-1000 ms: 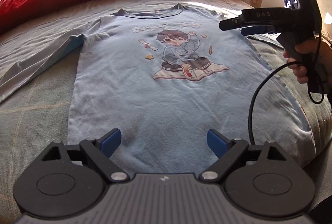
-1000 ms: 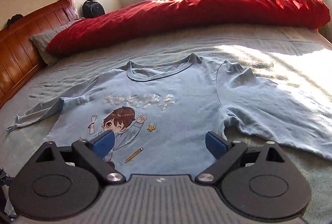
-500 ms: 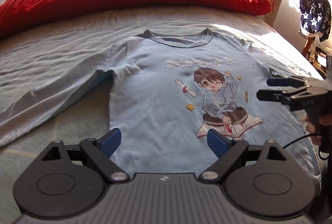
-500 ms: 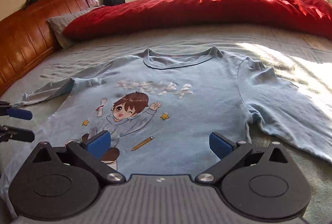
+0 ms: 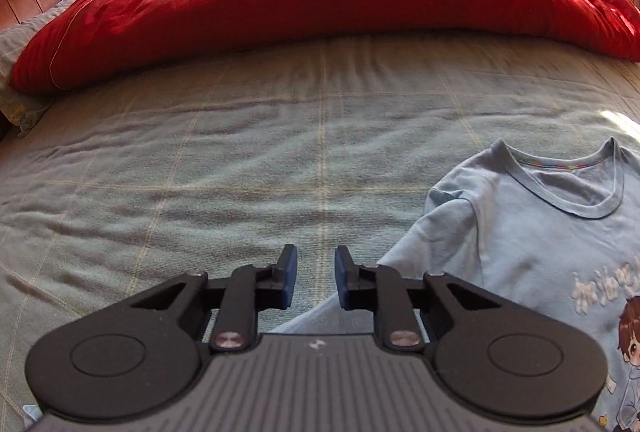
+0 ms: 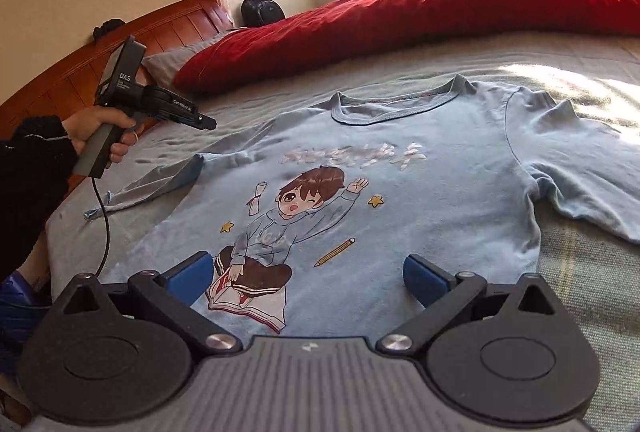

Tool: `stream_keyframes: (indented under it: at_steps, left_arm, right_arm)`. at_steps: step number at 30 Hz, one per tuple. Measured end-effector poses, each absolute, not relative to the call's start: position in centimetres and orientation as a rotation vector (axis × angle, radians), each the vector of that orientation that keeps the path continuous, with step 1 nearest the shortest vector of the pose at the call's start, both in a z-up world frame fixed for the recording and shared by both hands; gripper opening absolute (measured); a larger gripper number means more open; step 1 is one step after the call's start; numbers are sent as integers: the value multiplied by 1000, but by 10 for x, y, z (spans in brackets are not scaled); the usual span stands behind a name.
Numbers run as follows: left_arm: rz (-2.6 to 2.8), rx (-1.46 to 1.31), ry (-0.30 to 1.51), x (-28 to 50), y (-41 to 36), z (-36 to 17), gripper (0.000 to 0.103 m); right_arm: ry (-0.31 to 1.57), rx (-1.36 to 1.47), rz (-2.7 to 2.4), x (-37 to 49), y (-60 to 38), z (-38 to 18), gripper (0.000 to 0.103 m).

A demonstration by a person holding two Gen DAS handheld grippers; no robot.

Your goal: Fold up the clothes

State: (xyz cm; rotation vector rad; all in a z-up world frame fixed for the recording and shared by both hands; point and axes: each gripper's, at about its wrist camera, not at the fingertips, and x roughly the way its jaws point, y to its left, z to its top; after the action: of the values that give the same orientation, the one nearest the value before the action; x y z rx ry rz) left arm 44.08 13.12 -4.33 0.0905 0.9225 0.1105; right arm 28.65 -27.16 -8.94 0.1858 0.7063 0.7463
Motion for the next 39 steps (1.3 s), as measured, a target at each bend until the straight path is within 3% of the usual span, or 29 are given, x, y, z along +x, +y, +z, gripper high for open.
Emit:
stream_keyframes:
  at_steps: [11, 19, 25, 31, 36, 39]
  left_arm:
    - [-37, 66, 947, 436, 125, -65, 18]
    - [-97, 246, 914, 410, 93, -70, 19]
    - [-119, 258, 910, 413, 107, -66, 31]
    - [-91, 162, 981, 408, 156, -65, 33]
    - [-136, 123, 976, 396, 168, -73, 42]
    - [-170, 141, 975, 397, 167, -75, 42]
  right_arm:
    - [708, 194, 749, 290, -269, -97, 103]
    - [702, 179, 750, 290, -268, -99, 103]
    - [702, 181, 752, 290, -268, -99, 103]
    - [701, 180, 753, 290, -268, -100, 103]
    - [699, 181, 754, 290, -267, -101, 103]
    - [697, 182, 754, 291, -267, -102, 103]
